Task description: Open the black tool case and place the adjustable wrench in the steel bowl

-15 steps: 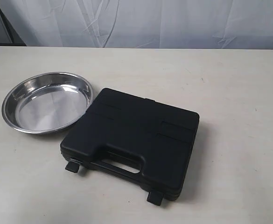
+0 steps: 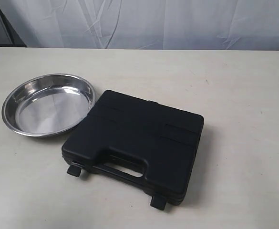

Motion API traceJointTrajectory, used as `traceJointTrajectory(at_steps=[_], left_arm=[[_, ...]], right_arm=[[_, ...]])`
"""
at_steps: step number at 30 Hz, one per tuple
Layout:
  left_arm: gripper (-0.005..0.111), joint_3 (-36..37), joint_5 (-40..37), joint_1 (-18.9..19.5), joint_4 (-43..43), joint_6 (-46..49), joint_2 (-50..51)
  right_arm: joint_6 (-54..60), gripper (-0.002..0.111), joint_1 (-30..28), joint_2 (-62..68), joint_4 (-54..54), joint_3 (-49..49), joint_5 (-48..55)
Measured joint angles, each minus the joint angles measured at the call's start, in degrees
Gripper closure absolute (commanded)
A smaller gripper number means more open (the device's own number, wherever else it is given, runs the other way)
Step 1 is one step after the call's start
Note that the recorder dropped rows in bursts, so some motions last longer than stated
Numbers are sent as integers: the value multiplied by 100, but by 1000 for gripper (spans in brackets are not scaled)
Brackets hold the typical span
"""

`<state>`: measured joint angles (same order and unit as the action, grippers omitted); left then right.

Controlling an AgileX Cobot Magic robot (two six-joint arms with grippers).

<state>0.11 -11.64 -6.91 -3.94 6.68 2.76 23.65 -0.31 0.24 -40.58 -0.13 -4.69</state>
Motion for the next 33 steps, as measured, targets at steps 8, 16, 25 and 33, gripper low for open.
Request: traceJointTrajectory(at_steps=[8,16,25,33], left_arm=[[106,0,0,0,0,0,0],[106,0,0,0,0,0,0],[106,0,0,0,0,0,0],[106,0,0,0,0,0,0]], right_arm=[[-2682,109,0,0,-1797,0,-644],[-3347,109,0,0,-2011,-133,-939],[-3155,109,0,854,249,-1739,-1830],[-1773,109,312,5711,2333,-5878,3365]])
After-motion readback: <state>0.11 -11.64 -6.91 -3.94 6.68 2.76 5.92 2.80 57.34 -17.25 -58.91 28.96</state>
